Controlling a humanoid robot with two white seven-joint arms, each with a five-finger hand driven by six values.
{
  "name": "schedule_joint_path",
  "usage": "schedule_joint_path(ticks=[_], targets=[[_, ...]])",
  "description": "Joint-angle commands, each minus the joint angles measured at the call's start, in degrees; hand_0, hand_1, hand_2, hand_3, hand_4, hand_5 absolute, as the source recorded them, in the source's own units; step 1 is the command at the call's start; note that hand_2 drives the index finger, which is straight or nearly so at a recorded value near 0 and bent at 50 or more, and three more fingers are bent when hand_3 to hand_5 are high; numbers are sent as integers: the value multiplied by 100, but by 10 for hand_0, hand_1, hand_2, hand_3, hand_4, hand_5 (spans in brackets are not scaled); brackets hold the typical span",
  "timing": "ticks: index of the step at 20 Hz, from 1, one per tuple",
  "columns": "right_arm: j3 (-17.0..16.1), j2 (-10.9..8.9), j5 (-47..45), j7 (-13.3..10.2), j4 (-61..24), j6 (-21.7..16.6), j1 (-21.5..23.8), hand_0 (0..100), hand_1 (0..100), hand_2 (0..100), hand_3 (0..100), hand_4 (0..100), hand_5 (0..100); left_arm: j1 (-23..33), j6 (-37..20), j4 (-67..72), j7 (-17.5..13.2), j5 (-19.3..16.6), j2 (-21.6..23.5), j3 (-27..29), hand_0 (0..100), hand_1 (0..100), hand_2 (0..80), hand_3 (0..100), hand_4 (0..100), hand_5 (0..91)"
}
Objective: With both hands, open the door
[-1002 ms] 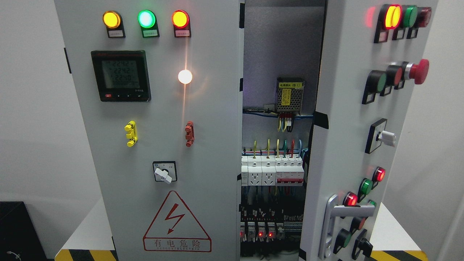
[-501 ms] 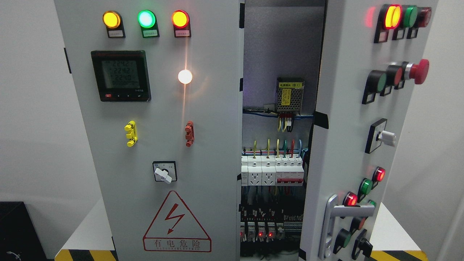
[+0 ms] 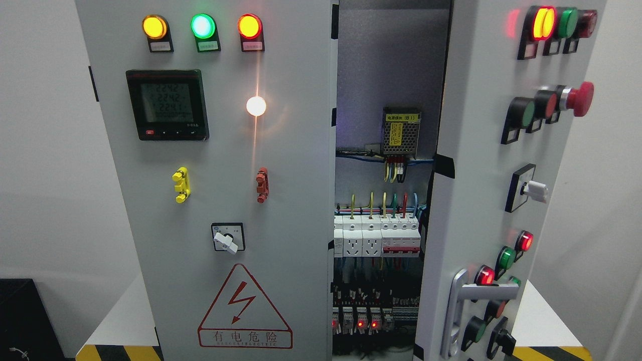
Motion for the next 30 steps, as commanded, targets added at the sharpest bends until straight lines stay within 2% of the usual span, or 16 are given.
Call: schedule_joint_path(ticks=[1, 6, 10, 15, 17, 21, 25, 30], targets=[[0, 0, 1, 0, 0, 5, 0, 0, 0, 0, 0, 0, 0, 237, 46, -2978, 15, 257, 1178, -527, 0, 0, 0, 0, 0, 0], [0, 0, 1, 0, 0, 5, 0, 0, 0, 0, 0, 0, 0, 290, 81, -4174, -37, 397, 1600, -536, 0, 0, 0, 0, 0, 0], [0, 0, 1, 0, 0, 5, 0, 0, 0, 0, 0, 0, 0, 273, 73, -4939, -46, 994, 2083, -729, 0, 0, 0, 0, 0, 0], [0, 0, 1, 0, 0, 5, 0, 0, 0, 0, 0, 0, 0, 176, 64, -5625, -46, 1478, 2856, -755, 0, 0, 0, 0, 0, 0], [0, 0, 1, 0, 0, 5, 0, 0, 0, 0, 0, 0, 0, 62, 46, -5907, -55, 1794, 3208, -755, 0, 0, 0, 0, 0, 0], [0, 0, 1, 0, 0, 5, 0, 0, 0, 0, 0, 0, 0, -333, 20, -6259, -55, 2330, 3744, -799, 0, 0, 0, 0, 0, 0], [0, 0, 1, 0, 0, 5, 0, 0, 0, 0, 0, 0, 0, -1018, 20, -6400, -55, 2709, 3868, -966, 0, 0, 0, 0, 0, 0], [0, 0, 1, 0, 0, 5, 0, 0, 0, 0, 0, 0, 0, -1738, 20, -6742, -432, 3148, 4158, -984, 0, 0, 0, 0, 0, 0]])
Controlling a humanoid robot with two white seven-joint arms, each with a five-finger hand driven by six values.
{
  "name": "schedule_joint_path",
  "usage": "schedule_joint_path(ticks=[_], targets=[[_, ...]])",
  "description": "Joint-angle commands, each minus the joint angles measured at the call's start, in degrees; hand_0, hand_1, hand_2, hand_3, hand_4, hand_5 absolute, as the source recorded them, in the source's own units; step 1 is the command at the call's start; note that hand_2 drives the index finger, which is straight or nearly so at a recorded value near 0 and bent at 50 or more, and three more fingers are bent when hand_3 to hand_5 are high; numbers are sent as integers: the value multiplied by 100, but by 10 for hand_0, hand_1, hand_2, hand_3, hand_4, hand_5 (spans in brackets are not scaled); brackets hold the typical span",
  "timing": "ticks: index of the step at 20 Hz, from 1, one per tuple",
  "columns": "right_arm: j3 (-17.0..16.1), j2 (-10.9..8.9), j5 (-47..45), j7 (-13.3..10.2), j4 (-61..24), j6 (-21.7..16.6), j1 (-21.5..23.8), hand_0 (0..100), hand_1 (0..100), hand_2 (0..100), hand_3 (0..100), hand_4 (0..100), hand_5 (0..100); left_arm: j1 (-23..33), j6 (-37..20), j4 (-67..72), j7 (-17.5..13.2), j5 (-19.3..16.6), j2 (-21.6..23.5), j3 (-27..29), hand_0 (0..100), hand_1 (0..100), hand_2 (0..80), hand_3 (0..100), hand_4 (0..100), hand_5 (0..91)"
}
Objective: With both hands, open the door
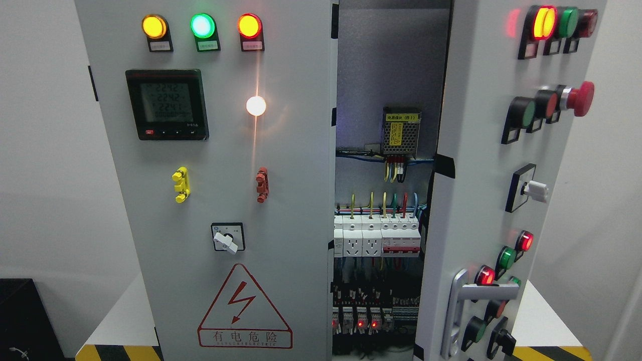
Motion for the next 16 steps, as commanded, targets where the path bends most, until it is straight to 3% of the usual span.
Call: schedule_joint_path(ticks=[1, 16], targets=[[0, 0, 1, 1, 0, 5, 0, 0, 0, 0, 0, 0, 0, -860, 5, -1162, -180, 624, 996, -213, 0, 0, 0, 0, 0, 0], [0, 0, 1, 1, 0, 5, 0, 0, 0, 0, 0, 0, 0, -3980, 22, -1259, -189, 2092, 944, -1584, 0, 0, 0, 0, 0, 0]])
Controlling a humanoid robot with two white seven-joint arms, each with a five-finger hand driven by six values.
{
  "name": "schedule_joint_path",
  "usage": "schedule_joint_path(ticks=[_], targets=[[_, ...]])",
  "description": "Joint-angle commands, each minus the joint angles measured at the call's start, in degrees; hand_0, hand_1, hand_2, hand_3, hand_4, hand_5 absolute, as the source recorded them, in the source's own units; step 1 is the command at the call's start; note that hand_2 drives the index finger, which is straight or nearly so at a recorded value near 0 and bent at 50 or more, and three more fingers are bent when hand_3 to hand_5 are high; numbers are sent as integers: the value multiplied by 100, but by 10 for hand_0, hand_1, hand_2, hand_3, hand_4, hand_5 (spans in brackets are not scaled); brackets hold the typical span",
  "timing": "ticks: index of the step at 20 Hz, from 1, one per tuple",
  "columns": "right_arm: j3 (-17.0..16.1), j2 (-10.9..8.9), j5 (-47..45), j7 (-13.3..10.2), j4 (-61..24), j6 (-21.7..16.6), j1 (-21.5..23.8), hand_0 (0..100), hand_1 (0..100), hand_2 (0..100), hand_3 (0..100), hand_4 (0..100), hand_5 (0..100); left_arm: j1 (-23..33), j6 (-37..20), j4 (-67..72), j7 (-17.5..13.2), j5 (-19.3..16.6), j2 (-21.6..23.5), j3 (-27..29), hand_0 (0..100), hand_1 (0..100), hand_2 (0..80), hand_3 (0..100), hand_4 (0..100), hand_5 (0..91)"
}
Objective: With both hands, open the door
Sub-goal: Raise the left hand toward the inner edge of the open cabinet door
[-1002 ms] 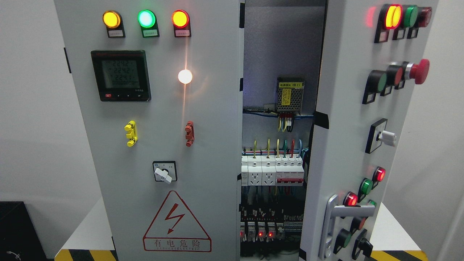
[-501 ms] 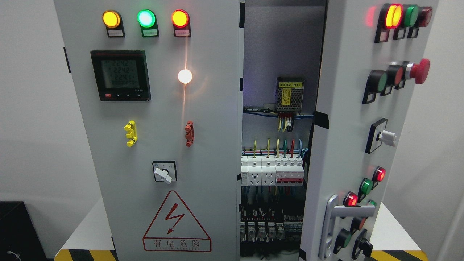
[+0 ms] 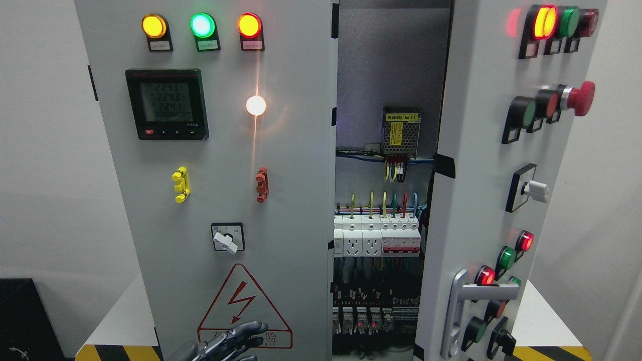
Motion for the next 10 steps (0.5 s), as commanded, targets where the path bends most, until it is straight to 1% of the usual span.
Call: schedule_joint_path(ticks=[1, 4, 6, 8, 10], targets=[[0, 0, -8, 1, 0, 2, 0, 0, 0, 0, 0, 0, 0, -1309, 37, -307, 8, 583, 65, -856, 0, 0, 0, 0, 0, 0], [0, 0, 0, 1, 0, 2, 0, 0, 0, 0, 0, 0, 0, -1872, 63, -289, 16, 750, -181, -1040, 0, 0, 0, 0, 0, 0], [0, 0, 0, 1, 0, 2, 0, 0, 0, 0, 0, 0, 0, -2233, 90, -271, 34, 925, -358, -1199, 0, 0, 0, 0, 0, 0], [0, 0, 0, 1, 0, 2, 0, 0, 0, 0, 0, 0, 0, -2654, 107, -228, 51, 1180, -480, -1435, 0, 0, 0, 0, 0, 0], [0, 0, -8, 1, 0, 2, 0, 0, 0, 0, 0, 0, 0, -3076, 273, -35, 52, 1513, -647, -1612, 0, 0, 0, 0, 0, 0]])
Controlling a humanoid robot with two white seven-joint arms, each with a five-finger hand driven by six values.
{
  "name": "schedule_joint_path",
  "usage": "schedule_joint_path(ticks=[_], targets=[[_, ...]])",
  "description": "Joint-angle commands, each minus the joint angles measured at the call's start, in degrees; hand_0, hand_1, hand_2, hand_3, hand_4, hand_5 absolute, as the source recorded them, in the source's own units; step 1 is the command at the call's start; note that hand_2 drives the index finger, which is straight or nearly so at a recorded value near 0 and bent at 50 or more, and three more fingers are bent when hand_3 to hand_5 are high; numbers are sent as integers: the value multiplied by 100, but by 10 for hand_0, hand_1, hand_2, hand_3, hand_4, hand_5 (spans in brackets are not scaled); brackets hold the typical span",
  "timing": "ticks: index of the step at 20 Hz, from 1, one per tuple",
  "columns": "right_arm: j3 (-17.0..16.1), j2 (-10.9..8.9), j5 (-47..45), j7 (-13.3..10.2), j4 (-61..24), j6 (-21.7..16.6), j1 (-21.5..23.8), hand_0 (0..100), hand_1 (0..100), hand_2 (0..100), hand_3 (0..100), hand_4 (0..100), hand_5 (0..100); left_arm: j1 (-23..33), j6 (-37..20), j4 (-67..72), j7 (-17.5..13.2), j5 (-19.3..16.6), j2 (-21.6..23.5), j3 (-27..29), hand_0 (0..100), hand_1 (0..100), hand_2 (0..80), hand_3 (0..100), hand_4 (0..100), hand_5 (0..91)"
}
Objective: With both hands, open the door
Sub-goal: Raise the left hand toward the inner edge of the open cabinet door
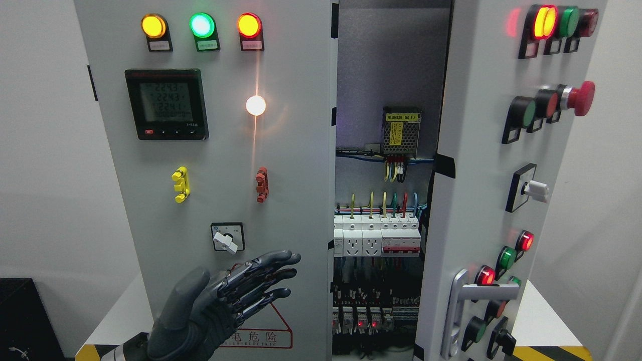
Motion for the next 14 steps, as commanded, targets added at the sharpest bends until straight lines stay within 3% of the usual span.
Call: schedule_joint_path(ticks=[1, 3, 8, 14], targets=[[0, 0, 0, 0, 0, 2, 0, 0, 0, 0, 0, 0, 0, -1291, 217, 204, 33, 853, -515, -924, 0, 0, 0, 0, 0, 0], [0, 0, 0, 0, 0, 2, 0, 0, 0, 0, 0, 0, 0, -1556, 305, 397, 33, 1153, -612, -951, 0, 0, 0, 0, 0, 0], [0, 0, -8, 0, 0, 2, 0, 0, 0, 0, 0, 0, 0, -2259, 305, 819, 33, 1215, -945, -1415, 0, 0, 0, 0, 0, 0], [0, 0, 1, 0, 0, 2, 0, 0, 0, 0, 0, 0, 0, -2778, 648, 1478, 33, 1795, -1587, -1575, 0, 0, 0, 0, 0, 0]])
